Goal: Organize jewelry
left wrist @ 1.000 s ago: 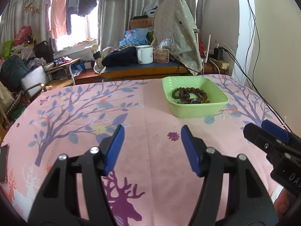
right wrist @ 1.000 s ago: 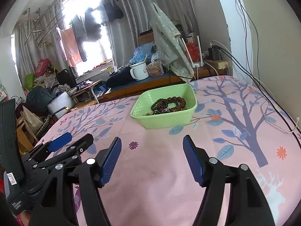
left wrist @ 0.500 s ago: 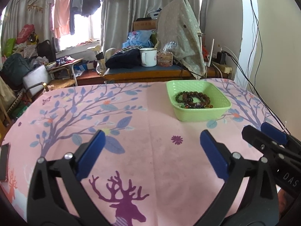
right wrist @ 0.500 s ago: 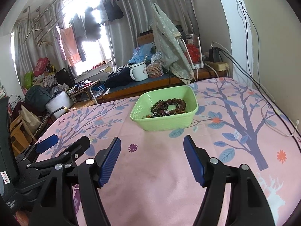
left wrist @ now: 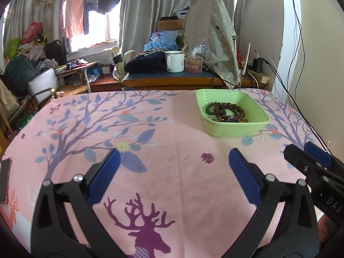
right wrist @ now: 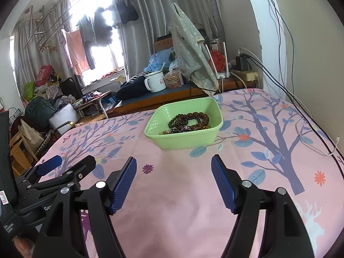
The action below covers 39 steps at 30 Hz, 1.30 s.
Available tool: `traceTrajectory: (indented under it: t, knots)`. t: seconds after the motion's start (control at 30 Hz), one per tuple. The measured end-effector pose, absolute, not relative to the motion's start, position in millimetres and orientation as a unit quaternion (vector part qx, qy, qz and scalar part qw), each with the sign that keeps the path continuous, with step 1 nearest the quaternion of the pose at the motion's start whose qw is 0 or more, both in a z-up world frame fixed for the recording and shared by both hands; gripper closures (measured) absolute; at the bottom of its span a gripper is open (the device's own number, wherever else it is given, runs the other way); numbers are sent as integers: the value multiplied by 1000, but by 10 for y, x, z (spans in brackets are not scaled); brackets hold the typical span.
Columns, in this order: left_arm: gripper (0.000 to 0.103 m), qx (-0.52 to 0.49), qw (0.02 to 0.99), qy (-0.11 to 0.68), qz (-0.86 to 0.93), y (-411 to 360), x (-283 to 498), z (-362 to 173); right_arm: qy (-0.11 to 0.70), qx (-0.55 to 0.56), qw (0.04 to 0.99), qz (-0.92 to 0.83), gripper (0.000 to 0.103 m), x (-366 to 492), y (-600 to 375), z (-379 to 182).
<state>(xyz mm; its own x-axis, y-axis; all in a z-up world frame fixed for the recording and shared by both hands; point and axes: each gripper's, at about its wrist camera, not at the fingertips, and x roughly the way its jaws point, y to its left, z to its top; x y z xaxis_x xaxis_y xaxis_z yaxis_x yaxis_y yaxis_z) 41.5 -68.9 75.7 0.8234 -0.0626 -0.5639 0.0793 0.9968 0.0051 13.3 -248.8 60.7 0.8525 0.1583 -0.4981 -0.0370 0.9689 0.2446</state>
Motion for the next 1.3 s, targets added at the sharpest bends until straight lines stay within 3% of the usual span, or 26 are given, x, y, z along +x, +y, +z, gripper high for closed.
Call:
traceTrajectory:
  t: [1.3]
  knots:
    - [6, 33, 957, 285, -35, -724, 382, 768, 271, 97, 957, 37, 50, 156, -2537, 535]
